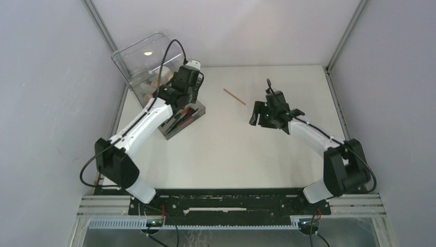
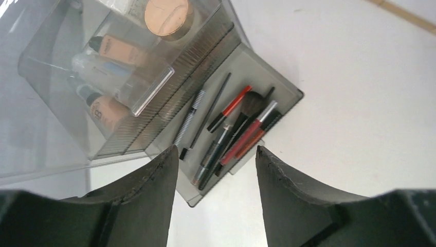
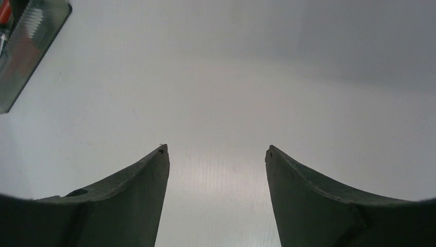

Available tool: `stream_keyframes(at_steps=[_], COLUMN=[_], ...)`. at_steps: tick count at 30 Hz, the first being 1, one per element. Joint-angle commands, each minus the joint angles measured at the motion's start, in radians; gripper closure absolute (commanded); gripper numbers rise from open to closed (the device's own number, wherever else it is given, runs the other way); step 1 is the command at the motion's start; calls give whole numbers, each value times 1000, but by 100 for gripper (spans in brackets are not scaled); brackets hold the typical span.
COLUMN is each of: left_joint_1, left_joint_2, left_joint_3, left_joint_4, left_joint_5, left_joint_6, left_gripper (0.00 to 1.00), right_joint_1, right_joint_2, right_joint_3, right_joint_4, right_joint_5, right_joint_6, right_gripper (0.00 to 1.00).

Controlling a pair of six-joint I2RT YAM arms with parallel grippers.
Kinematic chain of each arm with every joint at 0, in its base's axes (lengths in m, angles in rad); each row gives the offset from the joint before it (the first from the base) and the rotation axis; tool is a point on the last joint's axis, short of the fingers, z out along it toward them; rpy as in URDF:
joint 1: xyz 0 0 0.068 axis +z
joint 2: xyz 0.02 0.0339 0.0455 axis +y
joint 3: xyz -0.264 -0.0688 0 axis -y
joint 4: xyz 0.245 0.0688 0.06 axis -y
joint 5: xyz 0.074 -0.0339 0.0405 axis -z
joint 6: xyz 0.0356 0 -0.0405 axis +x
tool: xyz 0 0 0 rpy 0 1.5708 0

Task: Organize the makeup
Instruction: Pick up the makeup brush from the center of the board.

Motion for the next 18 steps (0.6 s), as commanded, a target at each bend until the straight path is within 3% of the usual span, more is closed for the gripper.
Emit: stream_keyframes(at_steps=[1, 11, 18], left_joint_1=[1, 43, 48], left_joint_2=[-111, -380, -414], left_joint_3=[-58, -317, -395], left_joint_4=[-28, 21, 34], left_joint_5=[135, 310, 337], left_joint_6=[-110, -234, -265], left_gripper=[39, 39, 39], right_joint_1=[20, 44, 47], right_joint_2=[147, 521, 749], right_joint_3=[188, 652, 939], right_joint_4=[-78, -271, -390], right_joint_5=[63, 133, 133], right_joint_6=[-96, -191, -224], right_gripper=[24, 21, 21])
